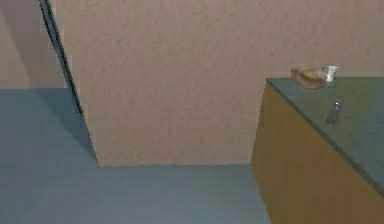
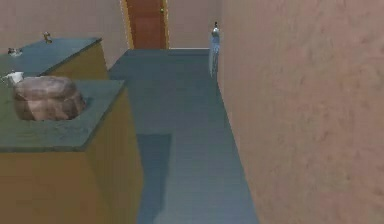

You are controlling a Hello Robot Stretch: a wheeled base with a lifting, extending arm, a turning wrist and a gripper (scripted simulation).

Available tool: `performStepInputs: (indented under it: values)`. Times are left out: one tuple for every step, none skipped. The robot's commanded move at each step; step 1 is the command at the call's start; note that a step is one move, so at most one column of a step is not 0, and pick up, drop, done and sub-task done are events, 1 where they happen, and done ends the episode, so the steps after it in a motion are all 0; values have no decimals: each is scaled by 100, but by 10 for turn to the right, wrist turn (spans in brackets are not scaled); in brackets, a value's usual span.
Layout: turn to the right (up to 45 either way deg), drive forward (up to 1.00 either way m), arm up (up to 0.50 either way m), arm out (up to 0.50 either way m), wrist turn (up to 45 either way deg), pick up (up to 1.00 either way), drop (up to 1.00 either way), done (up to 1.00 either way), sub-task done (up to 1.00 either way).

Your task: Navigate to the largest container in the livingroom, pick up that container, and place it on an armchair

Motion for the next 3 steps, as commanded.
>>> performStepInputs:
  values:
    - [0, 45, 0, 0, 0, 0, 0, 0, 0]
    - [-450, 0, 0, 0, 0, 0, 0, 0, 0]
    - [-180, 0, 0, 0, 0, 0, 0, 0, 0]
